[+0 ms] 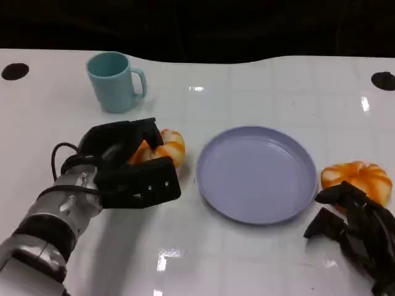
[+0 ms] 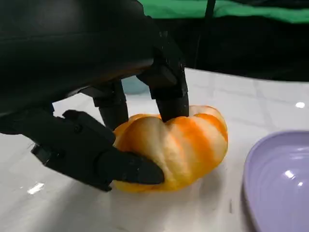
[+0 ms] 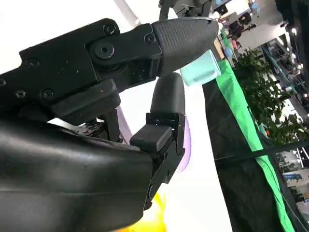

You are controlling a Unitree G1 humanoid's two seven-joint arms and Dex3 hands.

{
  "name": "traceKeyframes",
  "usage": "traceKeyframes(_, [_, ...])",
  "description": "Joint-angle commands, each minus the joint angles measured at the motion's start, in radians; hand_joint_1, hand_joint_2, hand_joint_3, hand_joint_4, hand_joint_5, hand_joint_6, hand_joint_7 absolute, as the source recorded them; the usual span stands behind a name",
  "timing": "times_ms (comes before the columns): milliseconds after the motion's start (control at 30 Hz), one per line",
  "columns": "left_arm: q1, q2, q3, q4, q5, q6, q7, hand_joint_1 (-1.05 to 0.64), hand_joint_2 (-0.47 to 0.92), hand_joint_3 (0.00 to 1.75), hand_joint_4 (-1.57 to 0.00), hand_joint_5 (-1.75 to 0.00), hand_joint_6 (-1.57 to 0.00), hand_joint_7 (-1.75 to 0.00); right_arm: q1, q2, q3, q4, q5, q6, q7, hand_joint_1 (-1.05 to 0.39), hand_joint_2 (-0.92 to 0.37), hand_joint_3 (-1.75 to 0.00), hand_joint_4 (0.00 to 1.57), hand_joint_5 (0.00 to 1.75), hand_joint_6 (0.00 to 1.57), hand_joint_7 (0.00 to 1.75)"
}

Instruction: Grasp the bread from the table and place it into the plate.

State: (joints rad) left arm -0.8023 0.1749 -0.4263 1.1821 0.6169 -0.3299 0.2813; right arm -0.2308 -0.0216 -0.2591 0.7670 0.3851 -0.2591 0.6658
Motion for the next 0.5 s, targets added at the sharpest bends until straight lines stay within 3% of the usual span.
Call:
traceKeyframes(33, [0.011, 0.0, 0.043, 0.007, -0.047, -0.017, 0.058, -0.16, 0.58, 1.11, -0.83, -1.75, -0.62, -1.75, 0.004, -0.015, -0.006, 0.036, -0.006, -0.014, -0.003, -0.55, -0.92, -0.21, 0.67, 1.56, 0.65, 1.2])
traceKeyframes(500, [-0.006, -0.035, 0.126, -0.064, -0.127, -0.003, 0.116, -0.12, 0.48, 1.27, -0.9, -1.75, -0.69, -1.75, -0.01, -0.025, -0.001, 0.076, -0.017, -0.057, 0.012, -0.55, -0.92, -0.24, 0.69, 1.55, 0.63, 1.17])
